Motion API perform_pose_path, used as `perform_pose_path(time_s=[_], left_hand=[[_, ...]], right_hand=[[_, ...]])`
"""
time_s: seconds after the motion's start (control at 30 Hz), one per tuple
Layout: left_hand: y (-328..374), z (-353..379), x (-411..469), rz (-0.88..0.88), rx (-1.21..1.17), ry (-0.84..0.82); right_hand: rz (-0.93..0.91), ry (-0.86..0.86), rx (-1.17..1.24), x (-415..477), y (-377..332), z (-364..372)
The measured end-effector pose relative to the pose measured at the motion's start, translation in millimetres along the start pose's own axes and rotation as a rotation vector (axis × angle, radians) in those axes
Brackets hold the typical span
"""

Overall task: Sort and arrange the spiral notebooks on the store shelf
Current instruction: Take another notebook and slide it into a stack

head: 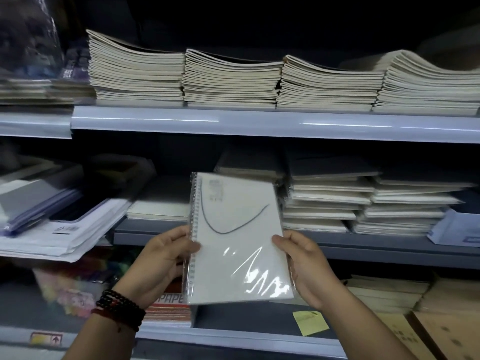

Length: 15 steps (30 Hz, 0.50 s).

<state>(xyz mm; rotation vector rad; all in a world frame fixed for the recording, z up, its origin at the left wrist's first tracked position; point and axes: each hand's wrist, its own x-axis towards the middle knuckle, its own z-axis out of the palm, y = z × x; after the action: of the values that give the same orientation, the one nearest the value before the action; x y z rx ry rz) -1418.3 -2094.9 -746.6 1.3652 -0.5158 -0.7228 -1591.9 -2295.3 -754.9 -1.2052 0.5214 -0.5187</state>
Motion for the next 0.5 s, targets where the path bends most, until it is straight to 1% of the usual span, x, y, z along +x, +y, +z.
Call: perform_pose_path(time_s=[0.07, 0.23, 0.33, 0.4, 0.5], left_hand=[[1.0, 4.2, -3.4, 0.042, 0.020, 0.036], [1.9, 9.1, -4.3, 0.168, 0.108, 0.181], [5.6, 11.7, -7.6, 0.242, 0.138, 0.208], [6.2, 13.1, -9.5, 0.281, 0.105, 0.239], [8.5, 11.6, -9.7, 0.294, 0.042, 0.258]], right_hand=[[-0.038, 0.018, -0.028, 2.2, 2.5, 1.4], [-0.225, 0.090, -0.253, 6.9, 5.1, 3.8], [-0.327, 0.124, -0.365, 10.5, 4.3, 4.6], [-0.372, 0.123, -0.375, 11.4, 3.9, 5.1], [-0.413, 0.131, -0.296, 6.7, 1.7, 9.9]])
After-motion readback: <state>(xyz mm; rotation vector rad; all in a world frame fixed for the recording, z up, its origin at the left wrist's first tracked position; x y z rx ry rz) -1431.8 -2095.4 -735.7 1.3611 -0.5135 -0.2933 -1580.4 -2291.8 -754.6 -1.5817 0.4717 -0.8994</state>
